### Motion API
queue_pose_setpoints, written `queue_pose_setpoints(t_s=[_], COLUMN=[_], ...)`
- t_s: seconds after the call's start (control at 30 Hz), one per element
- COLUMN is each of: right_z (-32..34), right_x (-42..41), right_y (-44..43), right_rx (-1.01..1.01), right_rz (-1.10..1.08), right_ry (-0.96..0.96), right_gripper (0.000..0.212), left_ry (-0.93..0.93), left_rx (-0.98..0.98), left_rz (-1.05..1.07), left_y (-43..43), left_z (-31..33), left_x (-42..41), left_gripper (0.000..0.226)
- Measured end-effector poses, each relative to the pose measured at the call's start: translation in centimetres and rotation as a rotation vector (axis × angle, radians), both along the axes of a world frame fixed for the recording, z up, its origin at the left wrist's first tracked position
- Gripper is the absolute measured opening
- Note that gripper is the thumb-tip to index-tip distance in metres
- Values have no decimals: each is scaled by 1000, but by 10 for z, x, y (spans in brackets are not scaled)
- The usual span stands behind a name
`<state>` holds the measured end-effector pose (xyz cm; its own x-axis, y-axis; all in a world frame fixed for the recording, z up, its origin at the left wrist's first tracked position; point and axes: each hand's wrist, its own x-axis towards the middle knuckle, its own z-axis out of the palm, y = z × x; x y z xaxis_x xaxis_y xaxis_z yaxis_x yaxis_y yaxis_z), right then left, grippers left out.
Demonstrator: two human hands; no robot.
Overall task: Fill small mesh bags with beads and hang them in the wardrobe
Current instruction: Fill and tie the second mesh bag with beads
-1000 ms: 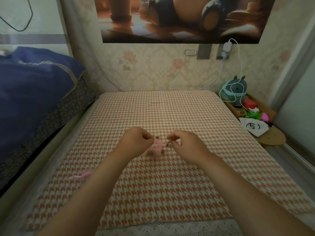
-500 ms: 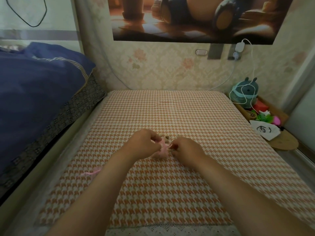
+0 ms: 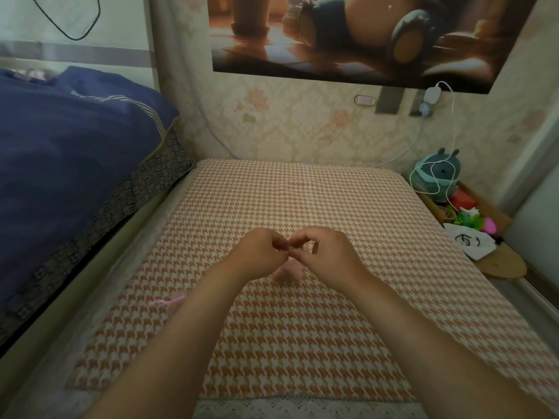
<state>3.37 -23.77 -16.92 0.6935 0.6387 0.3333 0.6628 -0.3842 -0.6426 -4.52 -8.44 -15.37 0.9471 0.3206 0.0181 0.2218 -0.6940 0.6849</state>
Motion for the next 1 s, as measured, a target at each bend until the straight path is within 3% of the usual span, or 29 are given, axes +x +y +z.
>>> queue_pose_setpoints(t_s=[0.27, 0.4, 0.73, 1.0], right_z=[-1, -15, -44, -48], right_x=[14, 26, 34, 37], right_y=[-4, -7, 7, 8], right_rx=[69, -77, -409, -339], right_rz=[-112, -187, -100, -122], right_ry=[17, 19, -84, -27], right_gripper=[13, 14, 24, 19], left_ry=[13, -2, -12, -21], left_rx=[-26, -8, 13, -5], left_rz=[7, 10, 7, -1], left_y=[2, 1, 2, 3], left_z=[-1, 0, -4, -4], left_x=[0, 2, 9, 13], left_gripper=[32, 30, 28, 27])
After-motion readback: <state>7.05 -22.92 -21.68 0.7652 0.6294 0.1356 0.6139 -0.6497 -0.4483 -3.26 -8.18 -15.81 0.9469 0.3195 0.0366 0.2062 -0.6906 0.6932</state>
